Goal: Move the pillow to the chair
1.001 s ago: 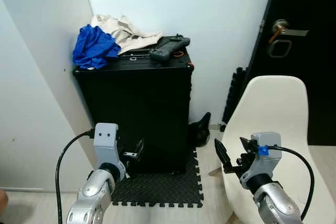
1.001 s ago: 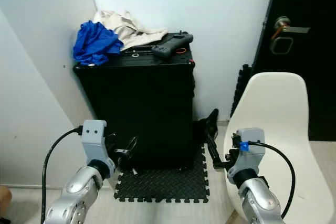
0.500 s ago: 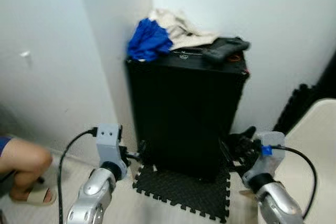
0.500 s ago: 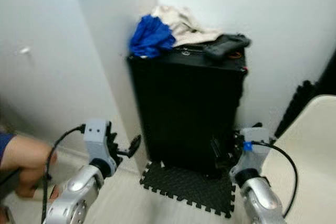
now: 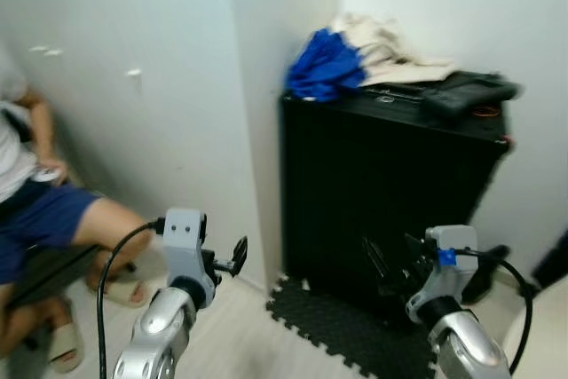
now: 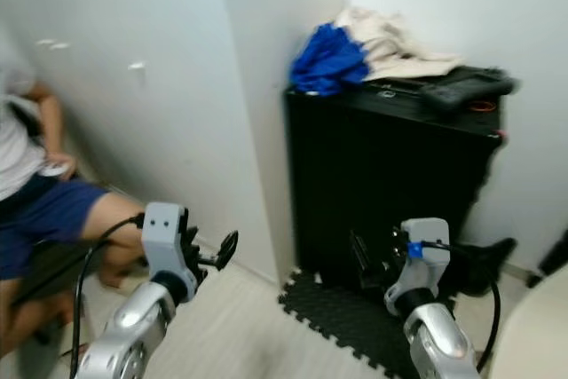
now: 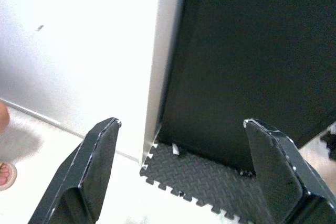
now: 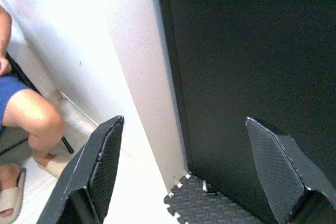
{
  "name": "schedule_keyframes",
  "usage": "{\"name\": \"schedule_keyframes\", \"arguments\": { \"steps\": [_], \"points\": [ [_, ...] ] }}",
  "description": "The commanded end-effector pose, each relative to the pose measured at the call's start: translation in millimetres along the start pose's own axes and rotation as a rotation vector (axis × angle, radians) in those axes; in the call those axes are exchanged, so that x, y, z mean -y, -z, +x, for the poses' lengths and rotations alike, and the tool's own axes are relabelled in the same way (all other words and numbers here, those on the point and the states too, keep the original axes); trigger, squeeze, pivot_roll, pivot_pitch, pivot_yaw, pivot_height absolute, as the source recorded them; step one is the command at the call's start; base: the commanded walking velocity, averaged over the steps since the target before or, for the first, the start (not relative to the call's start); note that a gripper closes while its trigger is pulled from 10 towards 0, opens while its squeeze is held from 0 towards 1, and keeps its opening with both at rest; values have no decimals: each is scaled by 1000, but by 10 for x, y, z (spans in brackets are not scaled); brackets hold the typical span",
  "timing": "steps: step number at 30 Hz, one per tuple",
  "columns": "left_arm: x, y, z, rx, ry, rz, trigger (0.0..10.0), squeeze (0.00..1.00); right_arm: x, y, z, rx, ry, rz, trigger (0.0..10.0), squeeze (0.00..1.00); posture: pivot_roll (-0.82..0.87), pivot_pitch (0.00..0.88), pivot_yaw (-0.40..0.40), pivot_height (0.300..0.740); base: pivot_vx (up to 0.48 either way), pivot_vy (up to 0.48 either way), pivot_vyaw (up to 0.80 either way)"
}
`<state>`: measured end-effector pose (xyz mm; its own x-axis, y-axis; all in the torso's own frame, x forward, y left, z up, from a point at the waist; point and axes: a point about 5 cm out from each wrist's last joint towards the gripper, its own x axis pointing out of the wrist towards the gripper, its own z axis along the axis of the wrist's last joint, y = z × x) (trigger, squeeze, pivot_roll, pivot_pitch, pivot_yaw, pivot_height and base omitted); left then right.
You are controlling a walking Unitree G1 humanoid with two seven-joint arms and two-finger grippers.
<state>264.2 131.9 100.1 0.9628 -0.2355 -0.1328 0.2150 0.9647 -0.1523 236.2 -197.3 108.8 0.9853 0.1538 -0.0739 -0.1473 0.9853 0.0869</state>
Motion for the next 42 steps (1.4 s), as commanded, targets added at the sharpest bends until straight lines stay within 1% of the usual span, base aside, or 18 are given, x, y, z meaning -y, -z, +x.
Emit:
{"name": "schedule_keyframes", "arguments": {
  "steps": [1, 22, 42],
  "points": [
    [-47, 24, -20, -8, -14, 2, 10000, 0, -52, 19, 15, 1, -17, 8, 10000, 0, -64, 0, 13, 735, 0, 0, 781],
    [-44, 4, -19, 6, -8, 32, 10000, 0, -60, 15, 17, 6, -19, 14, 10000, 0, -63, 0, 17, 735, 0, 0, 781],
    [-34, -17, -17, 19, 3, 17, 10000, 0, -59, -1, 18, 10, -23, 15, 10000, 0, -63, 1, 13, 735, 0, 0, 779]
  ]
}}
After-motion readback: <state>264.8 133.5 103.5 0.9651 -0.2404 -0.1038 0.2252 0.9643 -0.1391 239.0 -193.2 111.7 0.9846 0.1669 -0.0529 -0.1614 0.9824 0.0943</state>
